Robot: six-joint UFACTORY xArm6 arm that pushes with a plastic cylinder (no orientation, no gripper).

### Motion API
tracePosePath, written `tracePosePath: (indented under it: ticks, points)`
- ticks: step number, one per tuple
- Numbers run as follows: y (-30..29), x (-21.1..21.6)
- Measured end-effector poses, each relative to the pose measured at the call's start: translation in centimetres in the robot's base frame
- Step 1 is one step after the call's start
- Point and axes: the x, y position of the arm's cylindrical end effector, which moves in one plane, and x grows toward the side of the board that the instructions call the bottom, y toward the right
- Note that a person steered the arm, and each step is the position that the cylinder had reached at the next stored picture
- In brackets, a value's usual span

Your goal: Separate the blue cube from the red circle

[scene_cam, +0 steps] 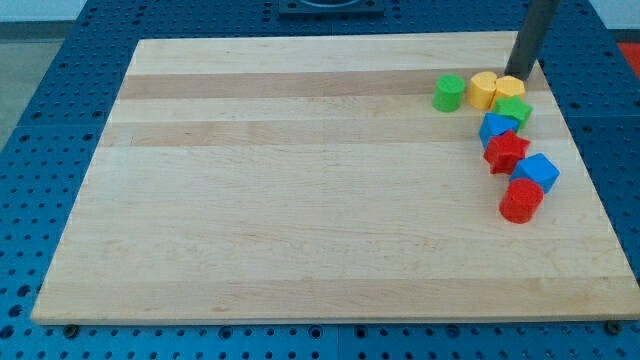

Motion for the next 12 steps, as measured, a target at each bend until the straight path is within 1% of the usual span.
tracePosePath:
  ticks: [2, 4, 5, 6, 7, 8, 9, 10, 11, 12]
  points:
    - [-1.8, 2.9]
    - [-0.6, 1.8]
    - [6.1, 2.0]
    - [9.4, 3.4]
    - [9.6, 4.6]
    - [9.5, 10.8]
    - [9.5, 18.1]
    - [6.7, 21.5]
    - [-0.4, 19.5]
    - [-5.1, 16.9]
